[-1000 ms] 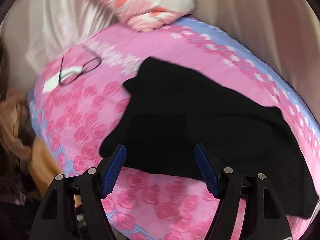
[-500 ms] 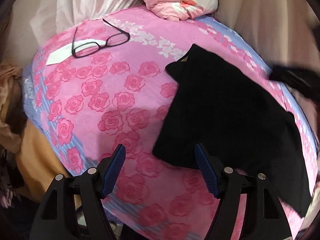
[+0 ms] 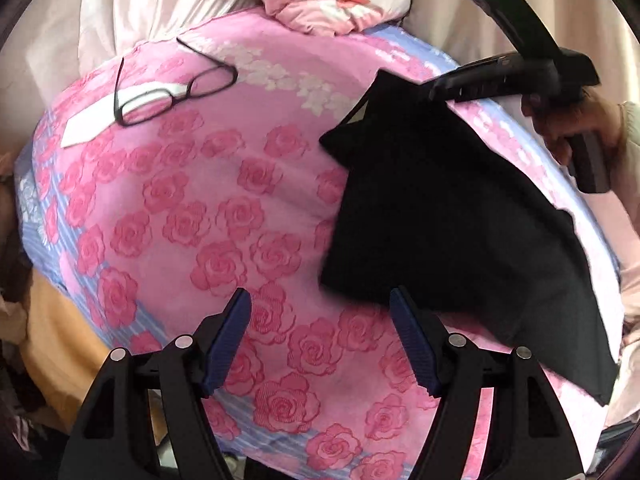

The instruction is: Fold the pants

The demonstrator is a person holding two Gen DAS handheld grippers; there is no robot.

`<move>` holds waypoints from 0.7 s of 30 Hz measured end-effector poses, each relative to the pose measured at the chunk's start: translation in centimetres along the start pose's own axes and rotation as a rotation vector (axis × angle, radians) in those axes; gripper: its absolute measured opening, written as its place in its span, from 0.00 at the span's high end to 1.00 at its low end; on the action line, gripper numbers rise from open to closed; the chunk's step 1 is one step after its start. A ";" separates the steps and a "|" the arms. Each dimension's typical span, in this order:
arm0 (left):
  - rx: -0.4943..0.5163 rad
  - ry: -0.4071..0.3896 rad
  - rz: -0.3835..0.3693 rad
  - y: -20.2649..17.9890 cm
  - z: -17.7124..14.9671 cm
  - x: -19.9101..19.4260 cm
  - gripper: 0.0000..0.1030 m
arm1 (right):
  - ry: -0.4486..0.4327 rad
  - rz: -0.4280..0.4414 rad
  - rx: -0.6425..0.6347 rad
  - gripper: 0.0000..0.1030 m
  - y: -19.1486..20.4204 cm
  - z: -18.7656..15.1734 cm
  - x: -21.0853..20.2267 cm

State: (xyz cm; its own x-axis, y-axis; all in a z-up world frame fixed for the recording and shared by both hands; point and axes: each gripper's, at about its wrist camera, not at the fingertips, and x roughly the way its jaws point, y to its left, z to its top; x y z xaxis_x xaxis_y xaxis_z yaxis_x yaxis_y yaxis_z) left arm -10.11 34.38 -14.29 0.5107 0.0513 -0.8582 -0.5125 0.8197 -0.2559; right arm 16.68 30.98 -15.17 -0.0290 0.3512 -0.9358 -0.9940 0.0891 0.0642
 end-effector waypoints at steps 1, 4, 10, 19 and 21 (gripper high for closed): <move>-0.006 -0.019 -0.009 0.1 0.4 -0.4 0.33 | -0.022 -0.008 0.062 0.87 -2.0 0.1 -0.3; -0.002 -0.040 -0.028 0.0 1.9 -0.4 0.30 | 0.007 -0.091 0.220 0.79 -6.7 -0.4 1.8; 0.054 -0.028 -0.007 -0.7 3.6 1.1 0.30 | -0.135 -0.055 0.360 0.78 -6.7 -4.9 -3.3; 0.029 0.061 -0.164 -0.9 0.9 1.2 0.30 | -0.067 -0.015 0.149 0.39 4.7 -7.4 -2.8; 0.033 0.054 -0.140 -0.7 0.3 0.5 0.30 | -0.092 -0.041 0.064 0.21 8.1 -8.0 -2.9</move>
State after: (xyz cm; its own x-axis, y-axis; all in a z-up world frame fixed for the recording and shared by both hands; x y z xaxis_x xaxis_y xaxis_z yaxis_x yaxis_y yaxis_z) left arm -9.33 34.01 -14.42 0.5372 -0.0950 -0.8381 -0.4155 0.8349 -0.3609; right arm 7.88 23.25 -14.75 0.0238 0.4297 -0.9026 -0.9853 0.1630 0.0516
